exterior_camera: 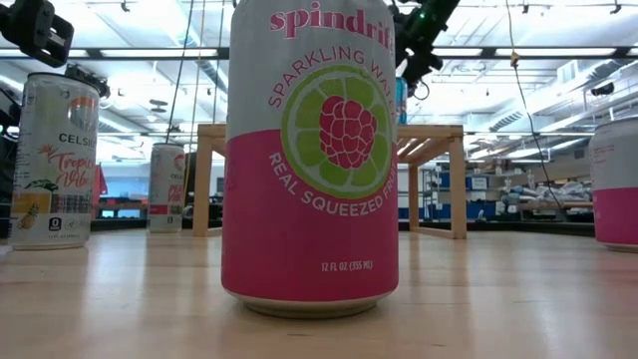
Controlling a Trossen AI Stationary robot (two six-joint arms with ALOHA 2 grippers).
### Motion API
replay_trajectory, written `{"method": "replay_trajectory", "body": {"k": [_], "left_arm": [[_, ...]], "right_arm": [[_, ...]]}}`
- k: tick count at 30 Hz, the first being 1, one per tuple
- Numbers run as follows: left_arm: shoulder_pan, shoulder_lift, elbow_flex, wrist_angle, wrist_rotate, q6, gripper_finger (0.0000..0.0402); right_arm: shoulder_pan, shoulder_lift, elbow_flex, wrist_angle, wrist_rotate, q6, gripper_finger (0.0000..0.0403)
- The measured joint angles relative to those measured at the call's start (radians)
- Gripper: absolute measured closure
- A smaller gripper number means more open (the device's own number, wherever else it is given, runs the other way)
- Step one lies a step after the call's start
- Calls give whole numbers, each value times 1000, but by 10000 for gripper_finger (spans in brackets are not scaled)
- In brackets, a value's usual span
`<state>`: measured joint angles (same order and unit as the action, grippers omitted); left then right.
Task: Place canned beverage on shelf
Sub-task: Put the top blue soda can on the shelf, then put the left white and yellow soda can on the shelf
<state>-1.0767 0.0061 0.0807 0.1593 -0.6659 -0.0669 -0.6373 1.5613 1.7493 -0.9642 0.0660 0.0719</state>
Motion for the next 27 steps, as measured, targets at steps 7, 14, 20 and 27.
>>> {"method": "replay_trajectory", "body": {"k": [7,14,20,27], "left_arm": [[0,0,0,0,0,0,88],[0,0,0,0,0,27,88],[0,0,0,10,-2,209,88],[0,0,0,45,-2,262,88]], "right_arm": [[0,-19,0,30,24,-5,82],[1,-48,0,80,17,-21,82],[1,-124,0,128,-72,-23,82],[6,-234,1,178,-206,-21,82]]}}
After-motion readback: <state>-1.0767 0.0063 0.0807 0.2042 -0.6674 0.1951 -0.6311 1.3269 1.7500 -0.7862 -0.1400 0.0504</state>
